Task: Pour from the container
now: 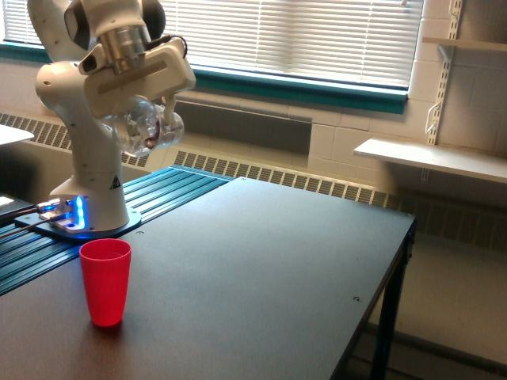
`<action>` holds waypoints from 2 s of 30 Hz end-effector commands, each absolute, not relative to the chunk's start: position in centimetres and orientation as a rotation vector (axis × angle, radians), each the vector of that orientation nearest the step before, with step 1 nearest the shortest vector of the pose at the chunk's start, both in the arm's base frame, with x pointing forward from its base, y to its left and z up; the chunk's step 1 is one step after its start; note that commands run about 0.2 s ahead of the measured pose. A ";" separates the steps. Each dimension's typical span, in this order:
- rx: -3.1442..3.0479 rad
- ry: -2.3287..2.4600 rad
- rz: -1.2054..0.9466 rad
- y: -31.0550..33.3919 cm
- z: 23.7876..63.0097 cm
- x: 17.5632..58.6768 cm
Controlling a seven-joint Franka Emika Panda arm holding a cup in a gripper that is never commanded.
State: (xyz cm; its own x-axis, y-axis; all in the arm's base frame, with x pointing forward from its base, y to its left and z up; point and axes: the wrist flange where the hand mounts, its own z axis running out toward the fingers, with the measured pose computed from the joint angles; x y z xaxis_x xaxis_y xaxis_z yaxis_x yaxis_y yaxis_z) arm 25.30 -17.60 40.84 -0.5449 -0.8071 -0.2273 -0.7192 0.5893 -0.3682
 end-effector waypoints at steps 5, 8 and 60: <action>-1.253 2.447 -0.232 -17.7 37.2 25.6; -1.262 2.430 -0.210 -17.8 36.3 26.0; -1.139 2.410 0.012 -21.6 30.2 23.8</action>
